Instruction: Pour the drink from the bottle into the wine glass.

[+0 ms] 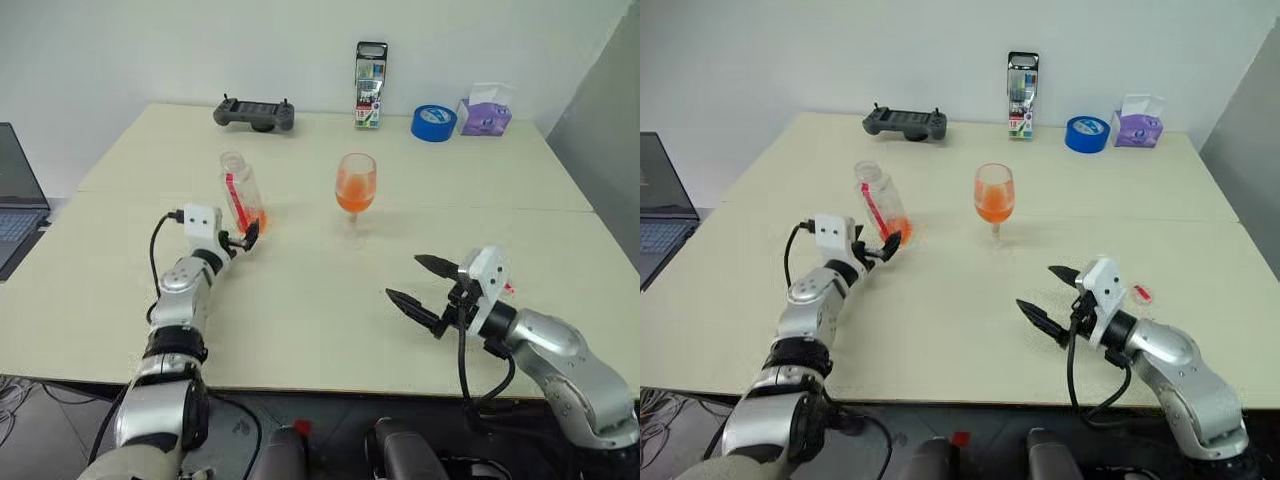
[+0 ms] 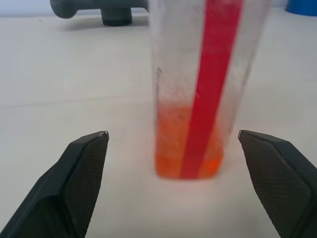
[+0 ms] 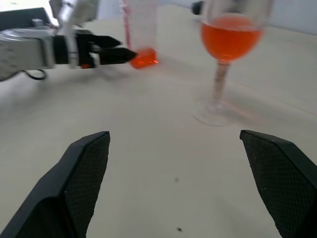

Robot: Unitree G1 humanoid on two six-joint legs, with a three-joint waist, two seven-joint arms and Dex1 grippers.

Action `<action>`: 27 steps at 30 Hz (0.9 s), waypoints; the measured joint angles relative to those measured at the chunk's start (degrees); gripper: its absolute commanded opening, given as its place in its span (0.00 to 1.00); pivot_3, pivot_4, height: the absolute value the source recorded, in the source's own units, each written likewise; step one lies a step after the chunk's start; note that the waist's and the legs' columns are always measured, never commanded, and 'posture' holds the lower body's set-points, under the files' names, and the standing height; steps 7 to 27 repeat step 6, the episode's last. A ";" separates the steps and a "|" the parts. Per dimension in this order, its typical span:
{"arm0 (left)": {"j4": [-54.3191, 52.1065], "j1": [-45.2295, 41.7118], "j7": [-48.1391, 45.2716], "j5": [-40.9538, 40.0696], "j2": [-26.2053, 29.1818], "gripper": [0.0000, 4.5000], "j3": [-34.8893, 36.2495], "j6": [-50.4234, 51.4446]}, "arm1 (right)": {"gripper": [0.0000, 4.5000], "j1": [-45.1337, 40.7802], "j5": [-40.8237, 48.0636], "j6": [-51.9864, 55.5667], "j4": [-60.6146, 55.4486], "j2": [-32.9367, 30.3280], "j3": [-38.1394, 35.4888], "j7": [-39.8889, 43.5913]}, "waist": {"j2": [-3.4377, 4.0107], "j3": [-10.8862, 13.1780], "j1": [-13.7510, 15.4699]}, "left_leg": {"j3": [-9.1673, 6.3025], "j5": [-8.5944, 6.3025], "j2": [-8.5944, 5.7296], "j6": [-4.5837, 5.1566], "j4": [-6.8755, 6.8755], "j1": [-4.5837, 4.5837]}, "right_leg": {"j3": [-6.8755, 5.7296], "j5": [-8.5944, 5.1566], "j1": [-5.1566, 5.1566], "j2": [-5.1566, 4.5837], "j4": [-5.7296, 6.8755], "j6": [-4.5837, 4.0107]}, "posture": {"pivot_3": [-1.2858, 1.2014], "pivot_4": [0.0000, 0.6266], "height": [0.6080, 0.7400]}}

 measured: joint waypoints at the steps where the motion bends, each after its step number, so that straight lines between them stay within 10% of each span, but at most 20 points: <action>1: -3.69 2.33 0.70 -0.07 -0.22 1.00 -0.11 2.15 | 1.00 0.31 -2.10 0.03 0.22 1.54 0.11 -2.92 | 0.01 0.00 0.06 | -0.02 0.00 0.01 -0.01 -0.01 0.00 | 0.00 0.00 0.00 0.00 0.01 0.00 | 0.52 0.24 1.00; 6: -21.20 10.18 4.65 -0.28 -1.99 1.00 -0.56 13.20 | 1.00 -0.66 -10.92 0.86 2.37 9.14 0.40 -16.03 | 0.02 0.00 0.48 | -0.03 0.04 -0.11 -0.09 -0.01 -0.02 | -0.03 -0.03 0.05 -0.08 -0.04 0.03 | 0.52 0.24 1.00; 27: -21.20 10.18 4.65 -0.28 -1.99 1.00 -0.56 13.20 | 1.00 -0.66 -10.92 0.86 2.37 9.14 0.40 -16.03 | 0.02 0.00 0.48 | -0.03 0.04 -0.11 -0.09 -0.01 -0.02 | -0.03 -0.03 0.05 -0.08 -0.04 0.03 | 0.52 0.24 1.00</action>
